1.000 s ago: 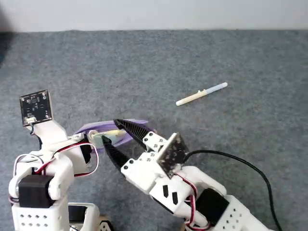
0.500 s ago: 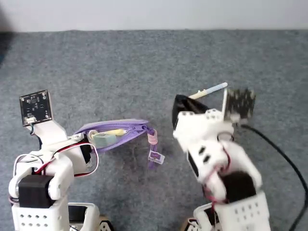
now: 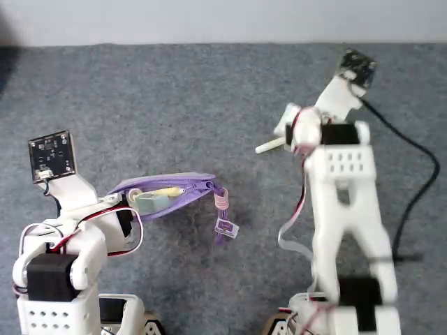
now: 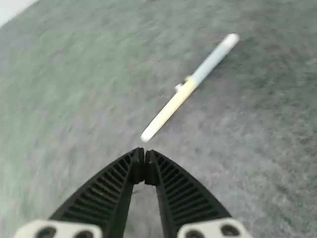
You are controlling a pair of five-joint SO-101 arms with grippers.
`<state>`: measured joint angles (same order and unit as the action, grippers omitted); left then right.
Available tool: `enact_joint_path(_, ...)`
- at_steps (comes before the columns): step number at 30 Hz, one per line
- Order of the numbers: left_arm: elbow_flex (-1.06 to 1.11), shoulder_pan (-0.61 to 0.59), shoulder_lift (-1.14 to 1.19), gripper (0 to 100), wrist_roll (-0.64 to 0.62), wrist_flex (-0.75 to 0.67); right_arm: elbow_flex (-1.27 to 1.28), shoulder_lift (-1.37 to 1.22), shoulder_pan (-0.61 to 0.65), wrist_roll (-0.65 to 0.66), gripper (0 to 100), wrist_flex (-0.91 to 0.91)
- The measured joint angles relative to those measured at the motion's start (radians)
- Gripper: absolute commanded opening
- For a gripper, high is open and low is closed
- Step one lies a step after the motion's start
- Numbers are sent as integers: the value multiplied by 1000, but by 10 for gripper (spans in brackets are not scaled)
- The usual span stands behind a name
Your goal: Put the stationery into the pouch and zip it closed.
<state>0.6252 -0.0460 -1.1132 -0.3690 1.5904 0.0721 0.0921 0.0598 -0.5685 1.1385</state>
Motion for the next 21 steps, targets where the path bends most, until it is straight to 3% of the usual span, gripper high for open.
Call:
enact_joint_path(8,0,0,0,13,0,0,-414,-483,-41,-41,238,101)
enact_joint_path(21,0,0,0,13,0,0,-1073,-1037,-55,-64,184,157)
